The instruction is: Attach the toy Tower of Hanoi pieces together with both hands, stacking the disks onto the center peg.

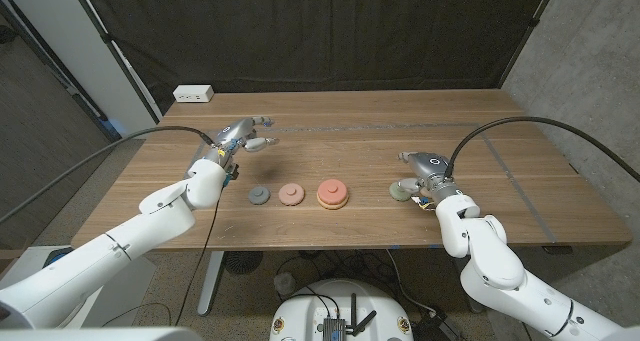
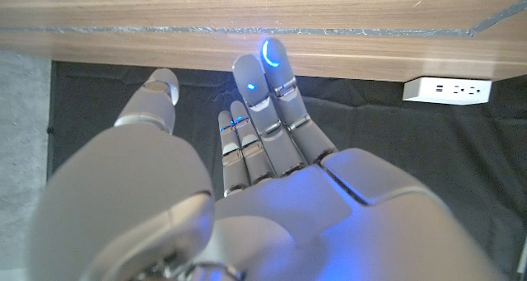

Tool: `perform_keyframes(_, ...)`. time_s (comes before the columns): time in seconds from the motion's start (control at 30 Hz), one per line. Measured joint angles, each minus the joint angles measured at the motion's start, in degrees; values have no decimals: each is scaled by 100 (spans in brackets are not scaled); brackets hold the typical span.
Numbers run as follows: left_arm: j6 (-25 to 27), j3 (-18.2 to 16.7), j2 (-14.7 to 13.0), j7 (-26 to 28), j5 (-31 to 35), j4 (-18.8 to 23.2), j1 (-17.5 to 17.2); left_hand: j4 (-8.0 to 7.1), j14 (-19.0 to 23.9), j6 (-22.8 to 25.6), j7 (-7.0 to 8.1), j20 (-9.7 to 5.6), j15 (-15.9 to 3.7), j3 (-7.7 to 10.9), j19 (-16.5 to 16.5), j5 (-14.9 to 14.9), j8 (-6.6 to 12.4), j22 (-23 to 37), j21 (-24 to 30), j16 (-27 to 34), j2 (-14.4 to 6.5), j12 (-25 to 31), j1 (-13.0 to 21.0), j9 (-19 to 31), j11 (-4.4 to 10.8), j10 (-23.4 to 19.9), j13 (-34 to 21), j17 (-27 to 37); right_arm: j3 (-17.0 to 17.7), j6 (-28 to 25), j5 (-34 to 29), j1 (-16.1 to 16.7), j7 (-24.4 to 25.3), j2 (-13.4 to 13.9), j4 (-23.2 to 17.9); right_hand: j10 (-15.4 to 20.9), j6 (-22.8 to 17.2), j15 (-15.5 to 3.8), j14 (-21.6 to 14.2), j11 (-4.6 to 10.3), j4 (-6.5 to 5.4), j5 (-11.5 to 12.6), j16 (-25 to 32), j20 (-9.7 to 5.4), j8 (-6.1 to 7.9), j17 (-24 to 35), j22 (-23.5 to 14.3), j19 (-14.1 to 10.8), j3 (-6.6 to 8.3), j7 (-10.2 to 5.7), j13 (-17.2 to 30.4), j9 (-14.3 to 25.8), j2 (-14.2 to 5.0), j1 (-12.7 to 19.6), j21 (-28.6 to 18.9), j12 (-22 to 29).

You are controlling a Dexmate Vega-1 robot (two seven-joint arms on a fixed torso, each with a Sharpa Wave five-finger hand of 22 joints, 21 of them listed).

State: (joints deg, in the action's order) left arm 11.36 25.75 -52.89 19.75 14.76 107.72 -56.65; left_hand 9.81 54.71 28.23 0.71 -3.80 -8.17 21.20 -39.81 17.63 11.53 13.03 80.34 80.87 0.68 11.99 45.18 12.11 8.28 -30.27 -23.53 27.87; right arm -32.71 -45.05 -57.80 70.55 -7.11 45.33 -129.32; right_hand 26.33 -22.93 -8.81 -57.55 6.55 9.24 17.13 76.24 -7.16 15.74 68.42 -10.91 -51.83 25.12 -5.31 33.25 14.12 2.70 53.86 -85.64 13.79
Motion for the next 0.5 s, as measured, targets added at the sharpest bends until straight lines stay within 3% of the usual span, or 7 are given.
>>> perform_keyframes(0.5, 343, 225, -371, -919, 681, 353, 264, -4, -38, 45, -19, 1, 39, 3, 61, 39, 0, -53, 87, 17, -2, 36, 61, 0, -1, -73, -52, -53, -195, -280, 207, -25, 172, 238, -143, 20, -43, -11, 11, -20, 0, 0, -72, 0, 0, -26, 27, 0, 0, 0, 36, 15, -54, -54, 0, 0)
